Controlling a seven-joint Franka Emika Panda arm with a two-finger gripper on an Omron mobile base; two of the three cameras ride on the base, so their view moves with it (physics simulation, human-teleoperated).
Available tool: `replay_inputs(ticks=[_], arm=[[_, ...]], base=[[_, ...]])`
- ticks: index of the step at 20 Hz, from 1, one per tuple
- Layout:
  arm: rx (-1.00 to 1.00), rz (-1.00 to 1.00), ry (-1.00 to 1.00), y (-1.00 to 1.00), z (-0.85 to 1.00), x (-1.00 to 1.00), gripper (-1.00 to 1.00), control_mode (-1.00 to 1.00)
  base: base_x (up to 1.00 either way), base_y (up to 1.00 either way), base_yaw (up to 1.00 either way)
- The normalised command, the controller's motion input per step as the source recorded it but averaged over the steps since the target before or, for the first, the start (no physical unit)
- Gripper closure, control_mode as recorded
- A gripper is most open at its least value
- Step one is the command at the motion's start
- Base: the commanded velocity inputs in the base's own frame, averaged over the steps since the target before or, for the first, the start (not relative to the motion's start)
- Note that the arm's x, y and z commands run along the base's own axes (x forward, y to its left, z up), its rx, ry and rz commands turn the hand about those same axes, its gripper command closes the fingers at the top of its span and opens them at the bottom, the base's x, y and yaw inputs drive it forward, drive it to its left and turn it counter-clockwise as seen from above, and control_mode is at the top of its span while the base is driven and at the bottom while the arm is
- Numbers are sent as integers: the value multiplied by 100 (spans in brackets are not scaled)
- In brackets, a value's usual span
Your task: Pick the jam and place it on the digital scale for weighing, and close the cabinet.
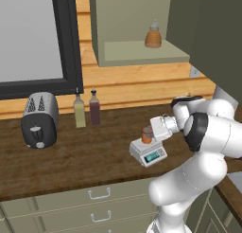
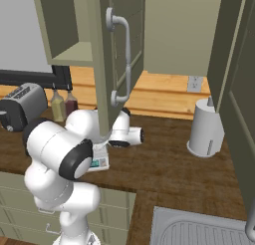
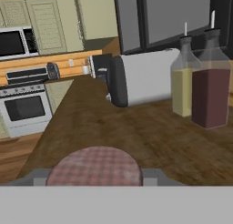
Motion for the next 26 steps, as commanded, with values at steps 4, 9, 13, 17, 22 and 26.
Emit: replay_inputs(ticks=[4, 9, 13, 17, 22, 26], arm=[[0, 0, 0, 0, 0, -16, -100, -100], [0, 0, -1, 0, 0, -13, -100, -100], [0, 0, -5, 0, 6, -4, -100, -100], [0, 0, -6, 0, 11, -1, -100, -100], [0, 0, -7, 0, 19, -18, -100, -100], [0, 0, -11, 0, 15, -36, -100, -100]], base=[[0, 0, 0], [0, 0, 0], [0, 0, 0], [0, 0, 0], [0, 0, 0], [0, 0, 0]])
